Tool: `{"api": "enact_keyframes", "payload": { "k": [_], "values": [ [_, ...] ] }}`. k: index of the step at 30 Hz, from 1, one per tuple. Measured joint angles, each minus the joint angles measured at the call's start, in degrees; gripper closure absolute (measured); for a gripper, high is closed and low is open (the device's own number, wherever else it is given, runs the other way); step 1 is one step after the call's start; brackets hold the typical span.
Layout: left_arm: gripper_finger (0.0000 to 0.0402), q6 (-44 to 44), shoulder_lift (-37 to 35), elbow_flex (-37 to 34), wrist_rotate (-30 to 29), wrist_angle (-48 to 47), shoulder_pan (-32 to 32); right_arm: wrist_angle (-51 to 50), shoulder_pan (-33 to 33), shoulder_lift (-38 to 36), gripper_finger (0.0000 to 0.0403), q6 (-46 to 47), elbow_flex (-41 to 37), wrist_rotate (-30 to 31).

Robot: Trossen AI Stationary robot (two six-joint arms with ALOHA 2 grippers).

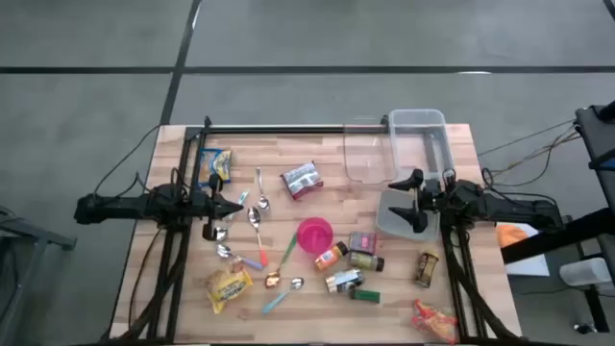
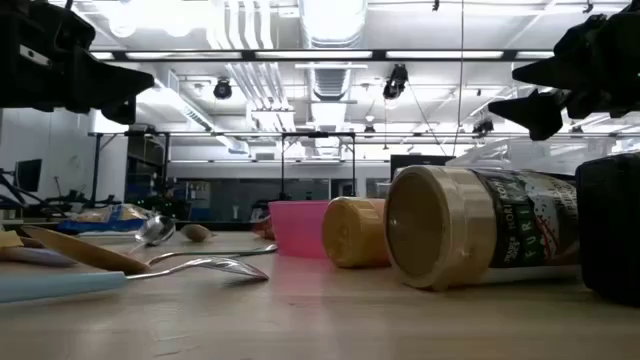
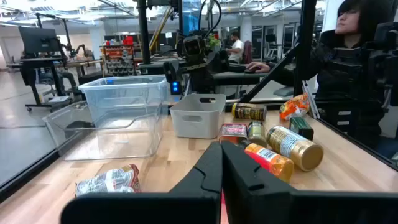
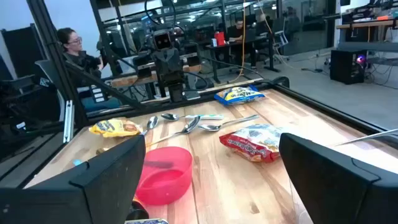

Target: Pick & Place Food Item

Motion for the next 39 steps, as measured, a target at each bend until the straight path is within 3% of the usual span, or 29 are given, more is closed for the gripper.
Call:
{"api": "enact_keyframes", "payload": {
  "k": [33, 39],
  "values": [
    [0.0401, 0.0, 0.0, 0.0, 0.0, 0.0, 0.0, 0.5, 0.0, 0.0, 0.0037, 0.0, 0.0, 0.0],
    [0.0401, 0.0, 0.0, 0.0, 0.0, 0.0, 0.0, 0.5, 0.0, 0.0, 0.0037, 4.7, 0.0, 0.0]
  ]
}}
